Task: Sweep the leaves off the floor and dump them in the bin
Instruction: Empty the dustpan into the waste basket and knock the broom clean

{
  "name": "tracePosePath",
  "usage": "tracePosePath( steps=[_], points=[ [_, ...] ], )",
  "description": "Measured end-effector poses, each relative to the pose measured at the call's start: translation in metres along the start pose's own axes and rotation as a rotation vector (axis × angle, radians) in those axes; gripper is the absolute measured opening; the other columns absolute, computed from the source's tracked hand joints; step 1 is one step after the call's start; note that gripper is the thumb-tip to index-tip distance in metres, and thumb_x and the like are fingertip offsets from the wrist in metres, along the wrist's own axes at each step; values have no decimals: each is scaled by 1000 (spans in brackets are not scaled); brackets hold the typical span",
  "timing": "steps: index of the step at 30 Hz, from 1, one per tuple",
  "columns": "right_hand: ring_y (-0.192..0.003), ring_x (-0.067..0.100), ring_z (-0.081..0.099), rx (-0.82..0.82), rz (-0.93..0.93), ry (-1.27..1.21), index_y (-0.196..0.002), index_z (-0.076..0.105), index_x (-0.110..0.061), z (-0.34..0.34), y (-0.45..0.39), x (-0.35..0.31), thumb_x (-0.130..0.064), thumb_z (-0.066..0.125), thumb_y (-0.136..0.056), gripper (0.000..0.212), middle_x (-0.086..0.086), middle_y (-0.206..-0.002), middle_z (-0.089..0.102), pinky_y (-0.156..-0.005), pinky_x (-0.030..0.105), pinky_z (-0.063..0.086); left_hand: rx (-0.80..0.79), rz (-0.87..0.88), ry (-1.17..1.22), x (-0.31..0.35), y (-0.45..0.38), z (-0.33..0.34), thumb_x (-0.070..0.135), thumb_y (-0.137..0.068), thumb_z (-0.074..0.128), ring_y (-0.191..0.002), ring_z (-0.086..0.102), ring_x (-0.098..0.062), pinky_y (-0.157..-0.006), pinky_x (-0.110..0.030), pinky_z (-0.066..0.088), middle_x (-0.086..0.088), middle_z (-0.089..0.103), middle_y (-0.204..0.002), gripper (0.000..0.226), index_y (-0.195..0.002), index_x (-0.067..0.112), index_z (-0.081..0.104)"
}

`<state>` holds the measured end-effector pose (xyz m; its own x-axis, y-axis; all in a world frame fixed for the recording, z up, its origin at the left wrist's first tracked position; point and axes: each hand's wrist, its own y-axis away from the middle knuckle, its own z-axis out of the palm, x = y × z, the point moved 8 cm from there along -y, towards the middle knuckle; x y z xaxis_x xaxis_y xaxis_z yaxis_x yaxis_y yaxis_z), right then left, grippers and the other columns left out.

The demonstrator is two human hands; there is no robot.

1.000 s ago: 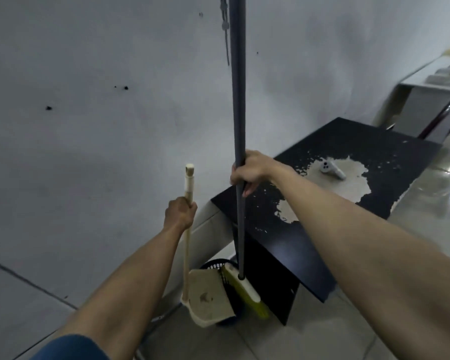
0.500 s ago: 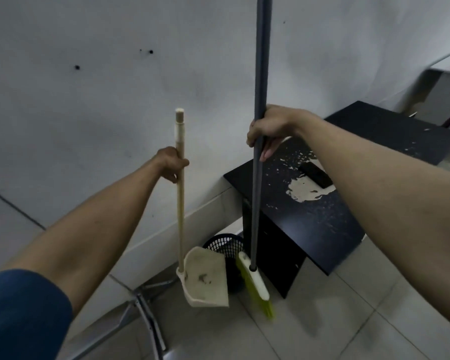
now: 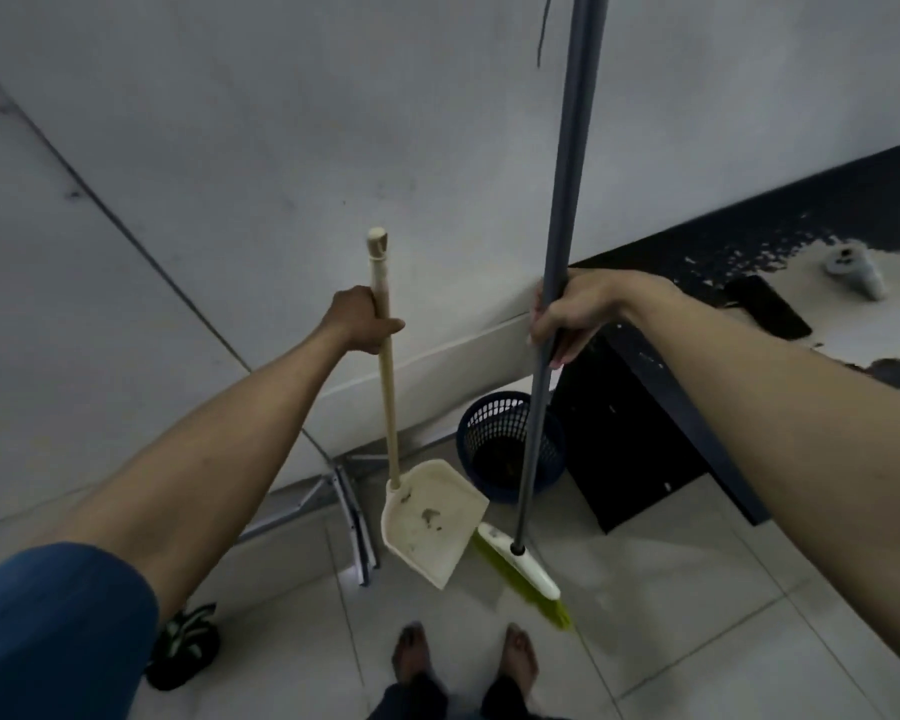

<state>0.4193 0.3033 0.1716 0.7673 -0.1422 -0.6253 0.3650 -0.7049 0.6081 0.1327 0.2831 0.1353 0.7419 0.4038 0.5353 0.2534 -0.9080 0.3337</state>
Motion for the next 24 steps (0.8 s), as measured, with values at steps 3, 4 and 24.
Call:
tracePosePath(
  steps=[3, 4, 24],
  points=[
    [-95, 38, 77, -74, 72, 29, -103, 67, 5, 38, -28, 6, 1, 72, -89, 15, 30, -105, 75, -76, 36, 66, 31, 19, -121, -52, -10, 20, 39, -86, 73, -102, 69, -31, -88, -37, 54, -15, 72, -108, 44, -108, 2, 69],
    [-99, 38, 76, -97, 93, 35, -104, 67, 6, 50, -38, 9, 1, 71, -90, 16, 30, -106, 74, -80, 37, 65, 24, 23, -124, -70, -14, 28, 39, -87, 72, -102, 68, -32, -86, -37, 53, -15, 72, -108, 42, -107, 2, 70],
    [-53, 4, 69, -96, 21, 98, -81, 72, -10, 162, -173, -8, -2, 82, -76, 14, -9, -55, 70, -57, 23, 57, -78, 13, 128, -216, -140, 109, 19, -91, 70, -112, 65, -33, -98, -37, 50, -21, 69, -118, 34, -119, -1, 67]
  ],
)
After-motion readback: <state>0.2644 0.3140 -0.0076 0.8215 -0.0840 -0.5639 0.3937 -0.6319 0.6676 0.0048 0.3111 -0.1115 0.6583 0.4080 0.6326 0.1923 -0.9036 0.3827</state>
